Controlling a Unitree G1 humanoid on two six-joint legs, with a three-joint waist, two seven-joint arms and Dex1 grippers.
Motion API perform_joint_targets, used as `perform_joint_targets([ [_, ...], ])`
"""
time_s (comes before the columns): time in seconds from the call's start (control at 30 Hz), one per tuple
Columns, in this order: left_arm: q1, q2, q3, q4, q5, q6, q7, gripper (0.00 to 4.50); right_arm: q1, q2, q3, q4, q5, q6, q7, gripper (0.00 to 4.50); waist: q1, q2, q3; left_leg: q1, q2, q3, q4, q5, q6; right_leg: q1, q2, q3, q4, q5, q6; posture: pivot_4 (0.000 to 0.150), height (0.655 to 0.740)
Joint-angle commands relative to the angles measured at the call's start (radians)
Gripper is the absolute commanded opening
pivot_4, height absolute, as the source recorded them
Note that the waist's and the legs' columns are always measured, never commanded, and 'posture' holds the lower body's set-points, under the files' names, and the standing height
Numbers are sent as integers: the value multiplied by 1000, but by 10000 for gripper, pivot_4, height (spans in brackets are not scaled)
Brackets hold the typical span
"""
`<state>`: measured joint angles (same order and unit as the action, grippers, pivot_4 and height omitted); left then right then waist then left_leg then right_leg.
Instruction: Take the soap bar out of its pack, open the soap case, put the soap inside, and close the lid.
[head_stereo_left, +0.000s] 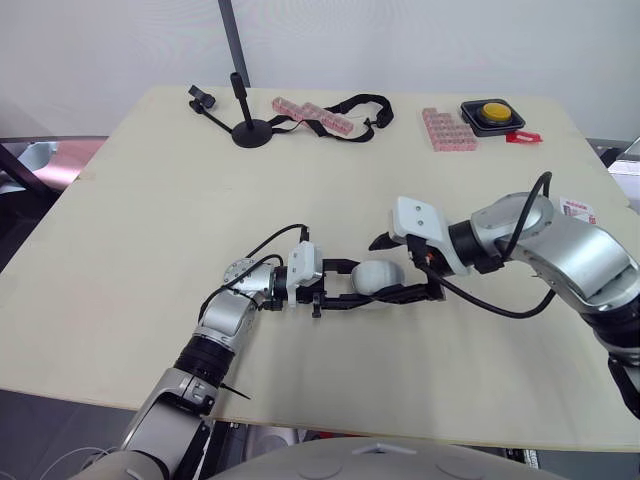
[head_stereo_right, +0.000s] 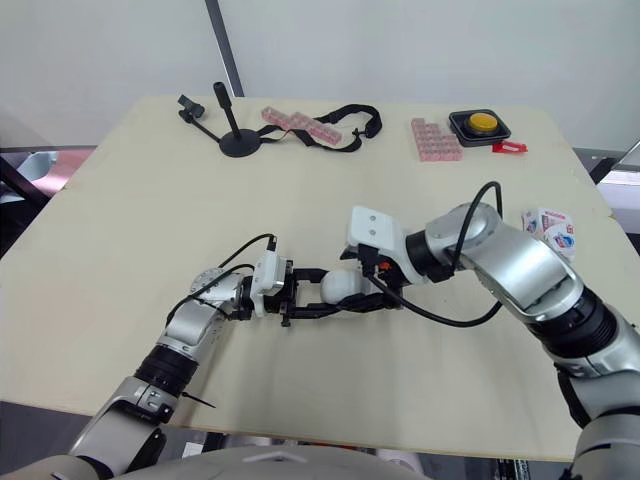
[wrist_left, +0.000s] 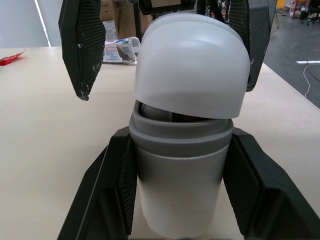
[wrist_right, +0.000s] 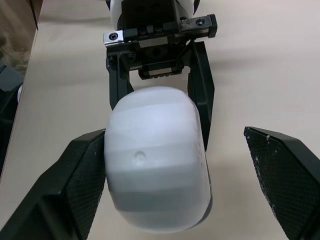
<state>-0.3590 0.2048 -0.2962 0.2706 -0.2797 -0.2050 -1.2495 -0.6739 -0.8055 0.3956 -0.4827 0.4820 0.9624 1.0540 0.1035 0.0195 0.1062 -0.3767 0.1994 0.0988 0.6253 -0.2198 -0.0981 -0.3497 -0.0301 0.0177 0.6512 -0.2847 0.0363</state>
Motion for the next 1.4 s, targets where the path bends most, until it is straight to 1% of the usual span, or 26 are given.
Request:
perform_joint_targets([
  [0.03, -2, 4, -8, -4, 11, 6, 7, 18856, -31, 10, -10, -9, -8, -13, 1, 44756, 0, 0, 0, 0, 0, 0, 0, 0, 0, 0, 0, 0, 0, 0, 0, 1500, 7400],
  [0.6, -4, 2, -7, -2, 10, 11, 11, 18856, -54, 33, -9, 4, -8, -8, 5, 44756, 0, 0, 0, 0, 0, 0, 0, 0, 0, 0, 0, 0, 0, 0, 0, 1500, 7400],
  [0.93, -4, 4, -6, -1, 11, 11, 11, 18856, -43, 33, -31, -8, 7, 1, -2, 44756, 0, 0, 0, 0, 0, 0, 0, 0, 0, 0, 0, 0, 0, 0, 0, 1500, 7400],
  [1.3, -4, 6, -8, 0, 10, 9, 4, 18856, -46, 48, -123, -75, 120, 105, -41, 44756, 1, 0, 0, 0, 0, 0, 0, 0, 0, 0, 0, 0, 0, 0, 0, 1500, 7400],
  [1.4, -3, 8, -8, 0, 12, 8, 5, 18856, -30, 62, -193, -82, 171, 134, -67, 44756, 1, 0, 0, 0, 0, 0, 0, 0, 0, 0, 0, 0, 0, 0, 0, 1500, 7400],
])
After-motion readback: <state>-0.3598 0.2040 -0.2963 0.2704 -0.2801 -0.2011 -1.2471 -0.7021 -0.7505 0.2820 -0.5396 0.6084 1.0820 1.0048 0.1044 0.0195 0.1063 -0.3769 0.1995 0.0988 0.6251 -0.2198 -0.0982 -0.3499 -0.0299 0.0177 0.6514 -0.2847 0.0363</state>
